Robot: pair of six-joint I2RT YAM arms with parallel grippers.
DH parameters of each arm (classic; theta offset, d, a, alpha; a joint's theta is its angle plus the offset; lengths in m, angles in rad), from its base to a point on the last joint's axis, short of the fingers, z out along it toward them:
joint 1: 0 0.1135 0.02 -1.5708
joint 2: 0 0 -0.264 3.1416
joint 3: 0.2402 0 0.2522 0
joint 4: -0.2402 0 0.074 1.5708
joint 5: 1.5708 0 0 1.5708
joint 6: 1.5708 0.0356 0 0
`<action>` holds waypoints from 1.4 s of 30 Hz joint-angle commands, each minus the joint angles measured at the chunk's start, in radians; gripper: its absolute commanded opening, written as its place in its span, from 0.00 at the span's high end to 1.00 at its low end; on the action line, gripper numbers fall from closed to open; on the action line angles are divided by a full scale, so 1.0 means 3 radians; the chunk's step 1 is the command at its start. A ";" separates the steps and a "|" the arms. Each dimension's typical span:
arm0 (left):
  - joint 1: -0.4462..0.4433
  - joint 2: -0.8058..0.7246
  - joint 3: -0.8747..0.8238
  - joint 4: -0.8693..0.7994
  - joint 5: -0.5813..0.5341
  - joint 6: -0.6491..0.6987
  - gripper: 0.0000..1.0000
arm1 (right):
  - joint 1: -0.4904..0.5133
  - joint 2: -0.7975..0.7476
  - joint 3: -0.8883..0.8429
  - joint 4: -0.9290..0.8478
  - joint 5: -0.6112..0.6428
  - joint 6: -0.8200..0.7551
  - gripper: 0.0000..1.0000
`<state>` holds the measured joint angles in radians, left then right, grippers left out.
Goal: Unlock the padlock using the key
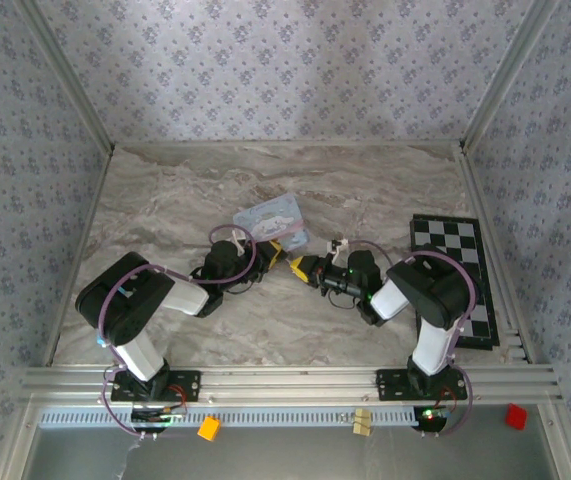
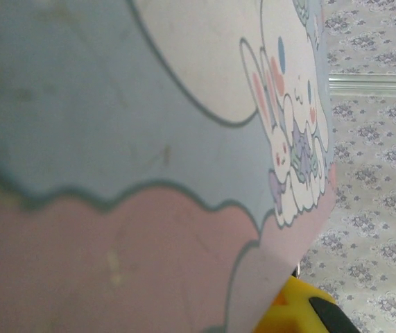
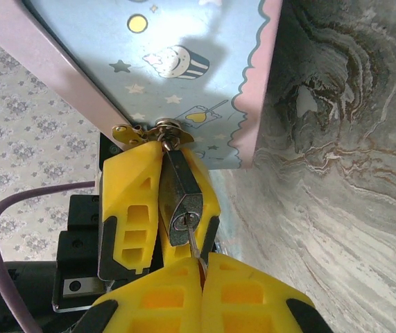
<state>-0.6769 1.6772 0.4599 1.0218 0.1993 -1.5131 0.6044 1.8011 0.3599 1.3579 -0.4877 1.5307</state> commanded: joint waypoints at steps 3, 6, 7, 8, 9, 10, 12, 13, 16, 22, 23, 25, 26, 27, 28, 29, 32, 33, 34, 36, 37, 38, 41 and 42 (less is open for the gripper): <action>-0.0136 -0.0104 0.0078 0.0104 0.0276 -0.0064 1.00 | 0.0054 0.0096 0.0249 0.0121 0.0153 0.0038 1.00; -0.0141 -0.0101 0.0080 0.0100 0.0276 -0.0064 1.00 | 0.0104 0.0086 0.0288 0.0119 0.0167 0.0010 1.00; -0.0140 -0.0099 0.0078 0.0101 0.0276 -0.0064 1.00 | 0.0111 0.0080 0.0293 0.0119 0.0170 0.0001 1.00; -0.0142 -0.0099 0.0078 0.0104 0.0276 -0.0064 1.00 | 0.0112 0.0080 0.0301 0.0122 0.0171 -0.0011 1.00; -0.0140 -0.0100 0.0078 0.0102 0.0275 -0.0056 1.00 | 0.0103 0.0079 0.0298 0.0121 0.0174 -0.0016 1.00; -0.0140 -0.0099 0.0078 0.0102 0.0273 -0.0057 1.00 | 0.0096 0.0076 0.0294 0.0121 0.0174 -0.0027 1.00; -0.0142 -0.0099 0.0078 0.0097 0.0273 -0.0058 1.00 | 0.0077 0.0047 0.0280 0.0121 0.0163 -0.0084 1.00; -0.0142 -0.0099 0.0074 0.0097 0.0275 -0.0059 1.00 | 0.0067 0.0028 0.0274 0.0119 0.0163 -0.0120 1.00; -0.0140 -0.0094 0.0062 0.0091 0.0275 -0.0059 1.00 | 0.0060 0.0011 0.0287 0.0117 0.0158 -0.0167 1.00; -0.0142 -0.0083 0.0078 0.0107 0.0279 -0.0059 1.00 | 0.0133 0.0041 0.0365 0.0118 0.0148 -0.0168 1.00; -0.0147 -0.0084 0.0073 0.0102 0.0276 -0.0059 1.00 | 0.0140 0.0031 0.0372 0.0116 0.0143 -0.0170 1.00; -0.0147 -0.0083 0.0065 0.0094 0.0273 -0.0054 1.00 | 0.0124 0.0001 0.0361 0.0115 0.0138 -0.0170 1.00; -0.0147 -0.0084 0.0062 0.0104 0.0276 -0.0050 1.00 | 0.0113 -0.0022 0.0356 0.0117 0.0133 -0.0173 1.00; -0.0145 -0.0081 0.0060 0.0108 0.0281 -0.0049 1.00 | 0.0100 -0.0034 0.0355 0.0117 0.0124 -0.0167 1.00; -0.0146 -0.0078 0.0058 0.0116 0.0286 -0.0041 1.00 | 0.0080 -0.0037 0.0351 0.0113 0.0119 -0.0138 1.00; -0.0147 -0.0078 0.0059 0.0129 0.0285 -0.0037 1.00 | 0.0063 -0.0042 0.0350 0.0117 0.0109 -0.0103 1.00; -0.0146 -0.0075 0.0058 0.0157 0.0304 -0.0021 1.00 | 0.0026 -0.0094 0.0345 0.0120 0.0099 -0.0071 1.00; -0.0146 -0.0073 0.0057 0.0169 0.0314 -0.0018 1.00 | 0.0013 -0.0110 0.0344 0.0116 0.0093 -0.0063 1.00; -0.0151 -0.0071 0.0057 0.0186 0.0323 -0.0016 1.00 | -0.0009 -0.0128 0.0343 0.0121 0.0084 -0.0060 1.00; -0.0152 -0.0068 0.0059 0.0228 0.0341 -0.0014 1.00 | -0.0059 -0.0139 0.0340 0.0113 0.0068 -0.0037 1.00; -0.0157 -0.0068 0.0057 0.0239 0.0343 -0.0017 1.00 | -0.0083 -0.0127 0.0342 0.0115 0.0054 -0.0009 1.00; -0.0162 -0.0073 0.0057 0.0249 0.0347 -0.0018 1.00 | -0.0104 -0.0110 0.0339 0.0120 0.0042 0.0014 1.00; -0.0172 -0.0073 0.0072 0.0290 0.0362 -0.0016 1.00 | -0.0108 -0.0052 0.0354 0.0121 0.0026 0.0040 1.00; -0.0177 -0.0073 0.0082 0.0301 0.0366 -0.0018 1.00 | -0.0094 -0.0031 0.0368 0.0121 0.0028 0.0053 1.00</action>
<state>-0.6762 1.6772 0.4622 1.0523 0.1486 -1.5127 0.5865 1.7958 0.4107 1.3125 -0.5205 1.5272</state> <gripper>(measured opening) 0.130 0.050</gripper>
